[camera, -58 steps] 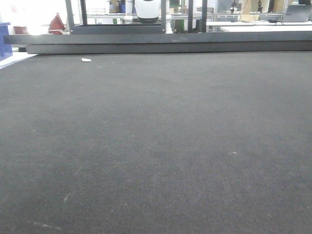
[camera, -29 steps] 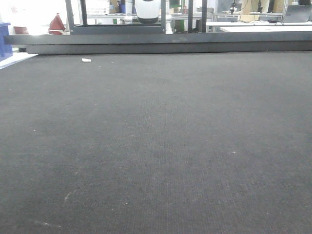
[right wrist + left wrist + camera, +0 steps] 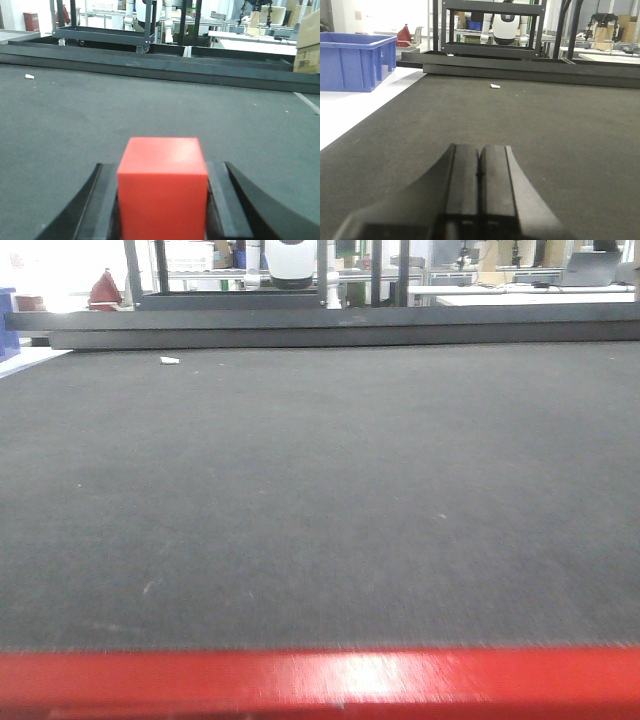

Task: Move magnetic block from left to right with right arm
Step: 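Drive the base away from the table holding the cube in the right gripper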

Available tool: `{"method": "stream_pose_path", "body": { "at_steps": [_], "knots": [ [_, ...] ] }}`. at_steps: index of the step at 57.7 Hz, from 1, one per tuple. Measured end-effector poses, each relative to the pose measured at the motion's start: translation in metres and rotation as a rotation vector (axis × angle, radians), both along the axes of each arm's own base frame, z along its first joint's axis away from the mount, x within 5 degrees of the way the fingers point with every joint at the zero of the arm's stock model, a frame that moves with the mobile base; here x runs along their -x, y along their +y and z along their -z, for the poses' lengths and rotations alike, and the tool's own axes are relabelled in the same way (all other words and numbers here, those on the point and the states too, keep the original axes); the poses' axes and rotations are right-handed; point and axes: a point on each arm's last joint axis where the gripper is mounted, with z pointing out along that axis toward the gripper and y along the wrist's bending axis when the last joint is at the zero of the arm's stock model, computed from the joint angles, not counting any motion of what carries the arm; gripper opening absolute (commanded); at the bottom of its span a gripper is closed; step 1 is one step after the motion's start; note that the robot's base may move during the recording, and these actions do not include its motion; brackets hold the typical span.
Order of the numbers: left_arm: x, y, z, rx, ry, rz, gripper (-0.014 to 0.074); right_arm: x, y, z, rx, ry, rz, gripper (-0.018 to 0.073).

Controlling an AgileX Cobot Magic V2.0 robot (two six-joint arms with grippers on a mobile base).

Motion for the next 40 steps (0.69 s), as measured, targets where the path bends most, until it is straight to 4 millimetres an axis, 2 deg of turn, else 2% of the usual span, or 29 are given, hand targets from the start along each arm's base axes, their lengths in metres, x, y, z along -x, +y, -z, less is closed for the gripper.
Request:
{"method": "stream_pose_path", "body": {
  "at_steps": [40],
  "knots": [
    [0.0, 0.0, 0.0, 0.0, 0.0, 0.0, -0.0126, -0.0001, 0.0, 0.0006, 0.001, 0.002, 0.0, 0.0347]
  ]
}}
